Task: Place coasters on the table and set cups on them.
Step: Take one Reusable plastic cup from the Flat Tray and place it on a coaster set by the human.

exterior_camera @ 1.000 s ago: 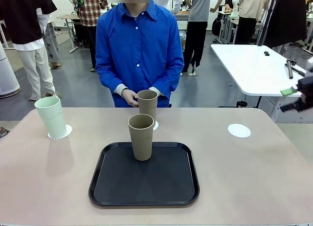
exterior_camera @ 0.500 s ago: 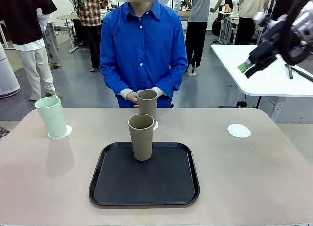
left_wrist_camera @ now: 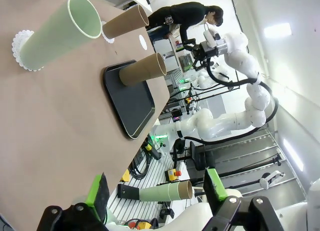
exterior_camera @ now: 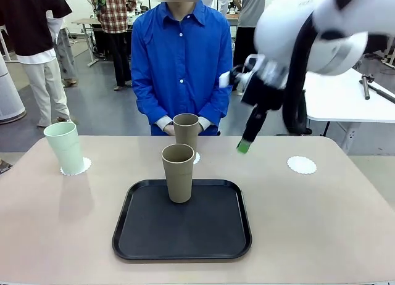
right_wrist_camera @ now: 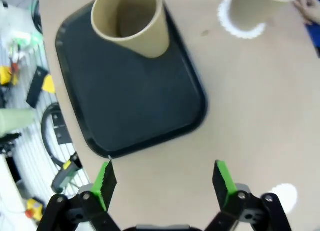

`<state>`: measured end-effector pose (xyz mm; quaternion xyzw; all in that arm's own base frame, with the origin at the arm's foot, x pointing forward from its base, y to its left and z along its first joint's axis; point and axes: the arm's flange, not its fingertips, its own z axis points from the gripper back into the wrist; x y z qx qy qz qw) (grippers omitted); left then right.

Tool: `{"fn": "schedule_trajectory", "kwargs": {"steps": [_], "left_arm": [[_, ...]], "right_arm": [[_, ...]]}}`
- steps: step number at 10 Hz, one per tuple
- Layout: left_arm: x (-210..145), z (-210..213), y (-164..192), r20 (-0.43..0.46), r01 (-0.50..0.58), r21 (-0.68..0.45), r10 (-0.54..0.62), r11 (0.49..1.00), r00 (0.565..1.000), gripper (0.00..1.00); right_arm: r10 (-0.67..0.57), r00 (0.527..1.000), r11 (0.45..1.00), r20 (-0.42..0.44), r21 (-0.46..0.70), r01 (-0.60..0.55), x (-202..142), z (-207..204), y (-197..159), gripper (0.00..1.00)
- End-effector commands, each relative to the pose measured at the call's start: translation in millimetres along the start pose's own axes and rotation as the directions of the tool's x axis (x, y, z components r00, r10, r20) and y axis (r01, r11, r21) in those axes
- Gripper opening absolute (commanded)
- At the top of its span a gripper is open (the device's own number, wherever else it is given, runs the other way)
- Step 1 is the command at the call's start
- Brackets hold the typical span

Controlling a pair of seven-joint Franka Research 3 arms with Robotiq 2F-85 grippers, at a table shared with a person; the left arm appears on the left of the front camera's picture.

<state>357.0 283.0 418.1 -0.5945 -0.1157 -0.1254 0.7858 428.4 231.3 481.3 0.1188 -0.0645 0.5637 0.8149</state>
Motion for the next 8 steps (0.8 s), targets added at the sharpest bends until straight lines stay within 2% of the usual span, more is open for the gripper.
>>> {"fn": "schedule_trajectory", "kwargs": {"steps": [1, 3, 4, 5, 8], "left_arm": [[-1, 1, -2, 0.002, 0.003, 0.002, -0.003, 1.000, 1.000, 1.00], [-1, 1, -2, 0.002, 0.003, 0.002, -0.003, 1.000, 1.000, 1.00], [-1, 1, -2, 0.002, 0.003, 0.002, -0.003, 1.000, 1.000, 1.00], [-1, 1, -2, 0.002, 0.003, 0.002, -0.003, 1.000, 1.000, 1.00], [-1, 1, -2, 0.002, 0.003, 0.002, -0.003, 1.000, 1.000, 1.00]], "right_arm": [[0.011, 0.999, 1.000, -0.044, -0.027, -0.012, 7, -28, -2, 1.00], [0.020, 0.999, 1.000, -0.048, -0.008, -0.021, 12, -50, -3, 1.00], [-0.019, 0.999, 0.999, -0.035, 0.027, 0.020, 10, -46, -10, 1.00], [0.039, 0.998, 0.999, -0.048, 0.012, -0.039, 13, -50, 8, 1.00], [0.039, 0.998, 0.999, -0.048, 0.012, -0.039, 13, -50, 8, 1.00]]}}
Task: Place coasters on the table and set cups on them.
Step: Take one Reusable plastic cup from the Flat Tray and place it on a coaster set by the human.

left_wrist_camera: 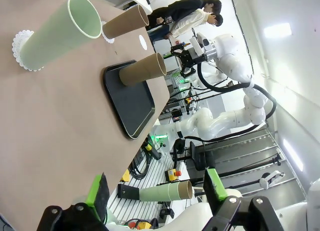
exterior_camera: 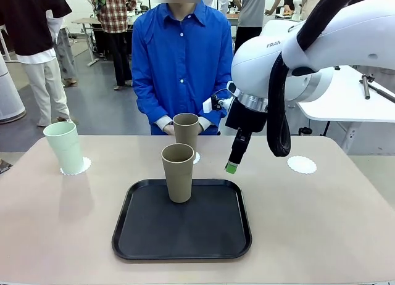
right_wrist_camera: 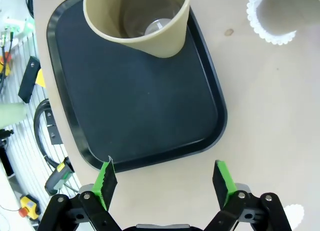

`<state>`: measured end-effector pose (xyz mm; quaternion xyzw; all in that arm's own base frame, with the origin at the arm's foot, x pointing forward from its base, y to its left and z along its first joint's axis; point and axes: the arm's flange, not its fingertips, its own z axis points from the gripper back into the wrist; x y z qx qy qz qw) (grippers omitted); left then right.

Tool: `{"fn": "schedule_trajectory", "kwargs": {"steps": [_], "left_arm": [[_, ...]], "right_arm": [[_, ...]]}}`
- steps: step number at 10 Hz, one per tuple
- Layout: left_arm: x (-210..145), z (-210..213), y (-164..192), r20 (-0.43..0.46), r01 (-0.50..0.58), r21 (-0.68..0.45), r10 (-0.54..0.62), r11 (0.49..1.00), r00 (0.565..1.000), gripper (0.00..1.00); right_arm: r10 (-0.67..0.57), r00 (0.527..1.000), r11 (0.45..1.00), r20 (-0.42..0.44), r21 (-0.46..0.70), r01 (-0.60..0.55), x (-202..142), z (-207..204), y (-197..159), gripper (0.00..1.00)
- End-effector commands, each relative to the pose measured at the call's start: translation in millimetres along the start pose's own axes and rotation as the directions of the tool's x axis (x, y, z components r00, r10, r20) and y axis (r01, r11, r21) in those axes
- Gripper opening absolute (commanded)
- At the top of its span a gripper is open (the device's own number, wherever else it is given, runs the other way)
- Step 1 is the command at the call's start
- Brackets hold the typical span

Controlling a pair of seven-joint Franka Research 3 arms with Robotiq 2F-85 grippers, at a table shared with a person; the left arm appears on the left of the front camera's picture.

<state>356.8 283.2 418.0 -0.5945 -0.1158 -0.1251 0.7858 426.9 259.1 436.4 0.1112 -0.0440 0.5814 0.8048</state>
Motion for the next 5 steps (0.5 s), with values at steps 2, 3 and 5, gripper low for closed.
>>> {"fn": "schedule_trajectory", "kwargs": {"steps": [2, 3, 5], "left_arm": [[-0.8, 1.3, -2.1, 0.001, 0.003, 0.002, -0.003, 1.000, 1.000, 1.00], [-0.8, 1.3, -2.1, 0.001, 0.003, 0.002, -0.003, 1.000, 1.000, 1.00], [-0.8, 1.3, -2.1, 0.001, 0.003, 0.002, -0.003, 1.000, 1.000, 1.00]], "right_arm": [[0.003, 1.000, 1.000, -0.004, -0.004, -0.003, -0.9, 0.3, 2.7, 1.00], [0.003, 1.000, 1.000, -0.004, -0.004, -0.003, -0.9, 0.3, 2.7, 1.00], [0.002, 1.000, 1.000, 0.001, -0.001, -0.002, 0.4, 0.9, 0.7, 1.00]]}}
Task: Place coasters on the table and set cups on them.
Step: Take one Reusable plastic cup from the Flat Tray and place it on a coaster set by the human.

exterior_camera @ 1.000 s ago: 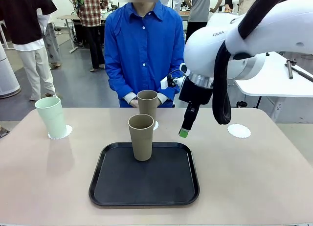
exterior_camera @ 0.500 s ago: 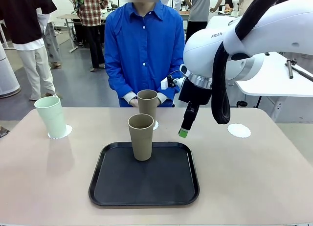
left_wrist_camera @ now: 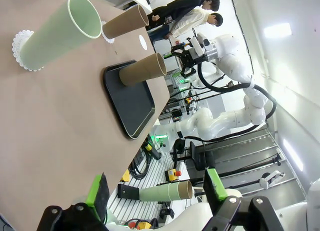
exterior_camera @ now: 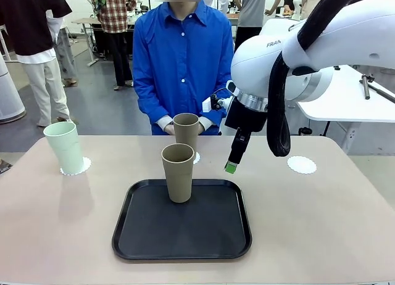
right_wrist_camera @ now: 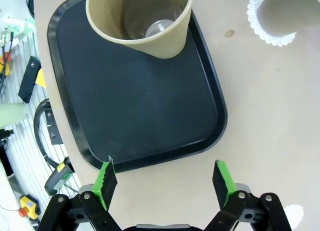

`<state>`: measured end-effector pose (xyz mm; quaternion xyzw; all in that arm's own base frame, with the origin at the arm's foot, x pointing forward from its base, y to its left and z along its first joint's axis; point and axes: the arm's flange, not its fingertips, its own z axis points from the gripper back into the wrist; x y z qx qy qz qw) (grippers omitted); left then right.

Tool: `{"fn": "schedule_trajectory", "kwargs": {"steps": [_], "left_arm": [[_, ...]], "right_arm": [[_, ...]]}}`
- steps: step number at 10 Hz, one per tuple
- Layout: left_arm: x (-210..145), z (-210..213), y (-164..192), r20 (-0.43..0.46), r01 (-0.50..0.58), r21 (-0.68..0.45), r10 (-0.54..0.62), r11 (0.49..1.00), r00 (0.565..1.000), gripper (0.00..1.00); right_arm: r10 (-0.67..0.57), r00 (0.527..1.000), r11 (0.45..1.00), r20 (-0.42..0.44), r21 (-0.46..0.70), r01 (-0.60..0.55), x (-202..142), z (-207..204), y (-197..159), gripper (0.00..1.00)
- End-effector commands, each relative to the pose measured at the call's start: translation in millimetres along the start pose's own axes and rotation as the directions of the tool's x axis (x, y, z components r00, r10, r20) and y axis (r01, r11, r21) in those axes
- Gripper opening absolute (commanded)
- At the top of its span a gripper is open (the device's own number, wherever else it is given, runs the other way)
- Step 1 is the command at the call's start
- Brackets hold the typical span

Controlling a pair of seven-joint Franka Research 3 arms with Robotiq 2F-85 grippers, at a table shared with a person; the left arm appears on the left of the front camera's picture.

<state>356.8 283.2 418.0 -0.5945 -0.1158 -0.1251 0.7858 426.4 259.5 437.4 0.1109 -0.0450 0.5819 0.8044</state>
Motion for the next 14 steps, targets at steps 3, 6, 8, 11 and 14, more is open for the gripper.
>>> {"fn": "schedule_trajectory", "kwargs": {"steps": [3, 6, 8, 11, 14], "left_arm": [[-1, 1, -2, 0.001, 0.003, 0.002, -0.003, 1.000, 1.000, 1.00], [-1, 1, -2, 0.001, 0.003, 0.002, -0.003, 1.000, 1.000, 1.00], [-1, 1, -2, 0.001, 0.003, 0.002, -0.003, 1.000, 1.000, 1.00], [-1, 1, -2, 0.001, 0.003, 0.002, -0.003, 1.000, 1.000, 1.00], [-1, 1, -2, 0.001, 0.003, 0.002, -0.003, 1.000, 1.000, 1.00]], "right_arm": [[0.234, 0.854, 0.971, 0.466, -0.070, -0.228, -25, -34, -10, 1.00], [0.280, 0.664, 0.959, 0.693, -0.163, -0.233, -58, -54, -12, 1.00], [0.284, 0.580, 0.951, 0.763, -0.148, -0.271, -80, -68, -15, 1.00], [0.210, 0.523, 0.963, 0.826, -0.081, -0.257, -94, -101, -23, 1.00], [0.185, 0.502, 0.977, 0.845, -0.103, -0.186, -97, -132, -27, 1.00]]}}
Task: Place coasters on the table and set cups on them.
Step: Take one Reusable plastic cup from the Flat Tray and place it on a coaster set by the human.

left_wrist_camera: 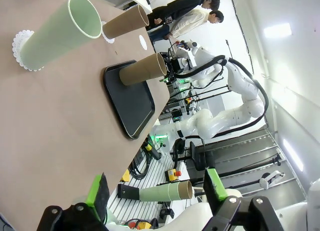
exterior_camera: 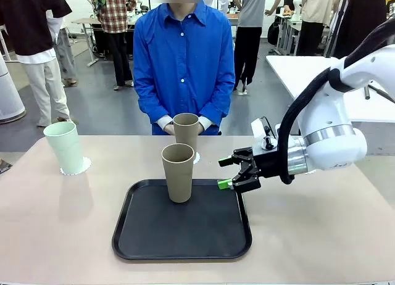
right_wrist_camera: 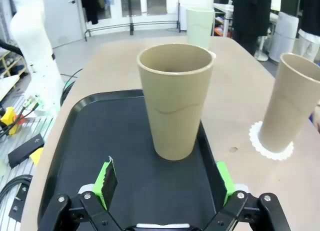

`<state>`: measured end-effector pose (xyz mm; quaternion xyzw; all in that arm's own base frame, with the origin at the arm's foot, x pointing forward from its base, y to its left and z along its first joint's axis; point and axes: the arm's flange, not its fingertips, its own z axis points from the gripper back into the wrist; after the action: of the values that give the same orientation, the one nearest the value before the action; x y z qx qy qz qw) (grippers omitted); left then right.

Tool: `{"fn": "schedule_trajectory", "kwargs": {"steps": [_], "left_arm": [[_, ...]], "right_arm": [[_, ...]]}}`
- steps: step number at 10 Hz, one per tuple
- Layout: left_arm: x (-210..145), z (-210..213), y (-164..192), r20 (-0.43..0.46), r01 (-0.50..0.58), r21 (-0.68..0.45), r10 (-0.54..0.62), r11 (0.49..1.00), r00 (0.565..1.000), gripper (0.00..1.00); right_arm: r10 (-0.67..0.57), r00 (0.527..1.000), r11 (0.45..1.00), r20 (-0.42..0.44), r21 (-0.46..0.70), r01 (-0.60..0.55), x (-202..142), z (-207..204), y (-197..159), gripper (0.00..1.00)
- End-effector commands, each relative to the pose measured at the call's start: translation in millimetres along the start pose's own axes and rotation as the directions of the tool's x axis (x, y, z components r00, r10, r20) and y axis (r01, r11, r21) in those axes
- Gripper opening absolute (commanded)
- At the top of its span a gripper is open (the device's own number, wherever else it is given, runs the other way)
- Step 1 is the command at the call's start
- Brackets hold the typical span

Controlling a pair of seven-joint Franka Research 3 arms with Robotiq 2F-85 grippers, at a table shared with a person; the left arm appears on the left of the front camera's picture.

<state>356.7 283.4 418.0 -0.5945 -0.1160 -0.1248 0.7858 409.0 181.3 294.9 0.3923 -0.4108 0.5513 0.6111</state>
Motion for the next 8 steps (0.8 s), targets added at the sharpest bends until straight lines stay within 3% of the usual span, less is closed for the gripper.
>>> {"fn": "schedule_trajectory", "kwargs": {"steps": [1, 2, 3, 8], "left_arm": [[-1, 1, -2, 0.001, 0.004, 0.002, -0.004, 1.000, 1.000, 1.00], [-1, 1, -2, 0.001, 0.004, 0.002, -0.004, 1.000, 1.000, 1.00], [-1, 1, -2, 0.001, 0.004, 0.002, -0.004, 1.000, 1.000, 1.00], [-1, 1, -2, 0.001, 0.004, 0.002, -0.004, 1.000, 1.000, 1.00]], "right_arm": [[0.020, 0.999, 0.997, 0.048, -0.073, -0.017, -11, -20, -5, 1.00], [0.036, 0.998, 0.997, 0.058, -0.067, -0.032, -12, -26, -5, 1.00], [-0.009, 1.000, 1.000, 0.018, -0.024, 0.009, -5, -6, -1, 1.00], [0.003, 0.999, 0.999, 0.033, -0.035, -0.002, -6, -10, -3, 1.00]]}}
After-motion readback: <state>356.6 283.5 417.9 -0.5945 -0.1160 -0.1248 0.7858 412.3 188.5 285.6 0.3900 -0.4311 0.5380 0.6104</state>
